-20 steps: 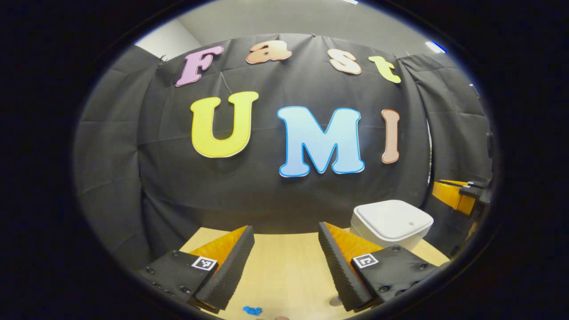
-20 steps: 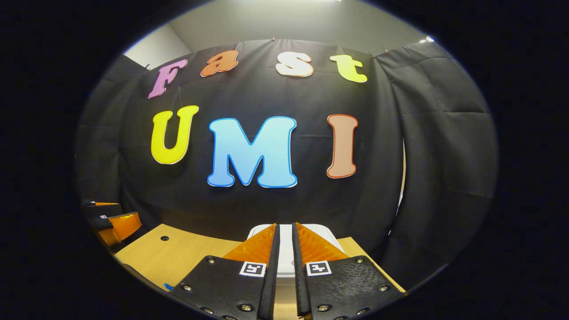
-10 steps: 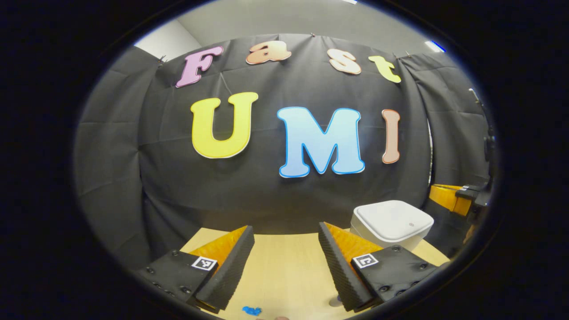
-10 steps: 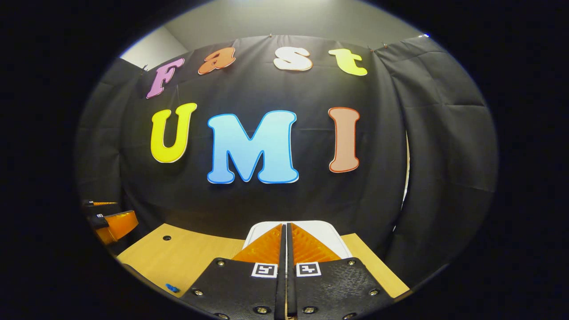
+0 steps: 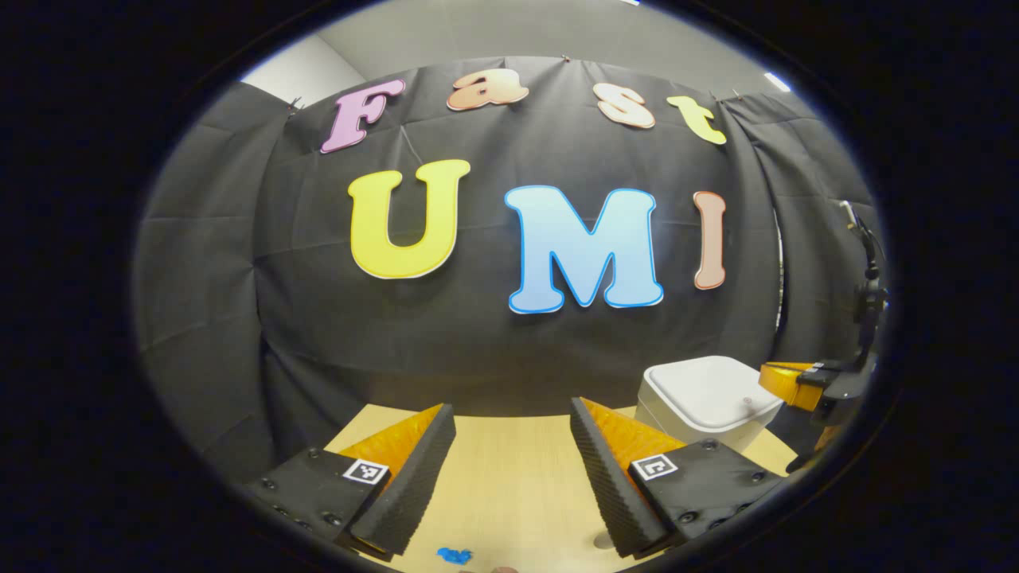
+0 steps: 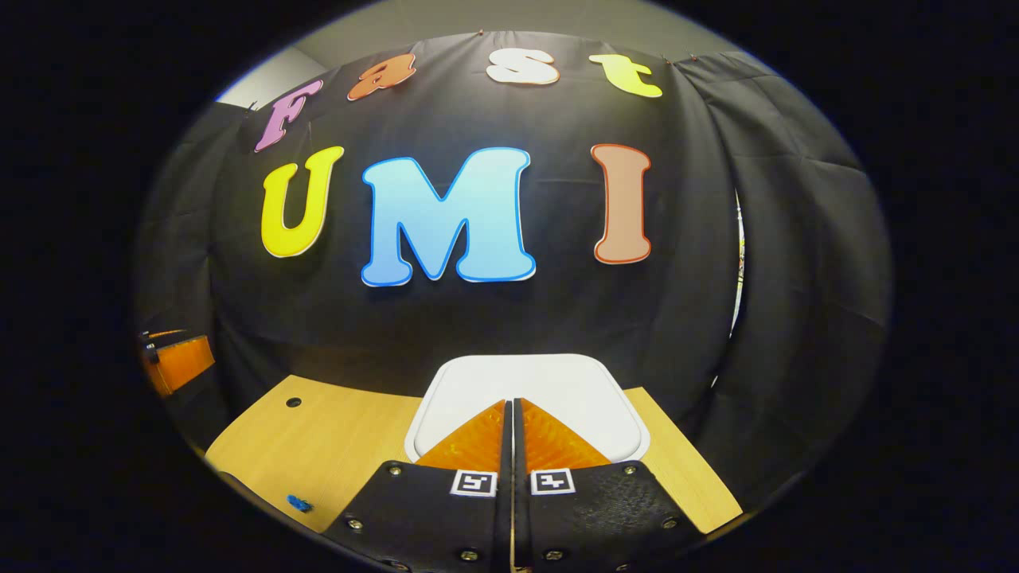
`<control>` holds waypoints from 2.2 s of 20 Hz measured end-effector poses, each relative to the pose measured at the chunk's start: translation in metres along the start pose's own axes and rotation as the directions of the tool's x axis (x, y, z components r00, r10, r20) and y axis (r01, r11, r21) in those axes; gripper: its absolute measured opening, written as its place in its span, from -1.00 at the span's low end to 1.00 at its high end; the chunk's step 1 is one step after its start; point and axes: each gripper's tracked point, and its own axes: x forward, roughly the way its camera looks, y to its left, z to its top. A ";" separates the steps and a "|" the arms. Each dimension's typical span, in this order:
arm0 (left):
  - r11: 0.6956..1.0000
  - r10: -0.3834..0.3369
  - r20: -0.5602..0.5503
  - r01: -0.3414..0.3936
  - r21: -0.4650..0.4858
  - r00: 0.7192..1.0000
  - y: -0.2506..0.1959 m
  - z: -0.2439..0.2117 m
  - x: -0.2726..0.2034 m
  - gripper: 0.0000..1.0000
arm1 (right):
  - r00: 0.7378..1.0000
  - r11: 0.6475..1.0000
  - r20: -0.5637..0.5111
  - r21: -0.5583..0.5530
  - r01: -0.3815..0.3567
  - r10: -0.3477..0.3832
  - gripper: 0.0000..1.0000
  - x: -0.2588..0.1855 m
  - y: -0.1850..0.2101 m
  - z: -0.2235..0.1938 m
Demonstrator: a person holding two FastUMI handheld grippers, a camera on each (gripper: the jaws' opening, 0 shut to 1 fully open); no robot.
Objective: Press the lid of the desktop garbage bin to open it, pick up the crumpled paper on the desktop and throw it into the bin, then pick up the pop can on the desktop and drop it into the bin, and finally close the garbage bin lid.
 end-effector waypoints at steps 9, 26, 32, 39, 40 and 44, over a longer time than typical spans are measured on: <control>1.000 -0.002 -0.015 0.002 0.008 1.000 -0.001 -0.004 0.008 0.92 | 0.998 0.999 -0.060 0.050 0.008 -0.005 -0.97 0.011 -0.005 -0.027; 0.999 -0.033 -0.030 0.033 -0.022 0.999 -0.011 -0.010 0.011 0.92 | 0.998 0.997 -0.052 0.082 -0.015 0.019 -0.96 0.010 -0.008 -0.031; 1.000 -0.028 -0.018 0.027 -0.013 0.999 -0.007 -0.008 0.007 0.92 | 1.000 1.000 -0.006 0.029 -0.008 0.009 -0.97 0.003 -0.002 -0.012; 1.000 -0.027 -0.003 0.027 -0.010 1.000 -0.006 -0.002 0.000 0.92 | 0.997 0.997 0.075 0.071 -0.008 0.003 -0.97 -0.009 -0.003 0.021; 1.000 -0.026 -0.001 0.026 -0.011 1.000 -0.006 -0.001 -0.001 0.92 | 0.996 0.997 0.084 0.073 -0.008 0.002 -0.97 -0.011 -0.003 0.025; 1.000 -0.023 0.001 0.023 -0.016 1.000 -0.005 -0.001 -0.005 0.92 | 0.995 0.997 0.100 0.073 -0.007 0.000 -0.97 -0.019 -0.003 0.032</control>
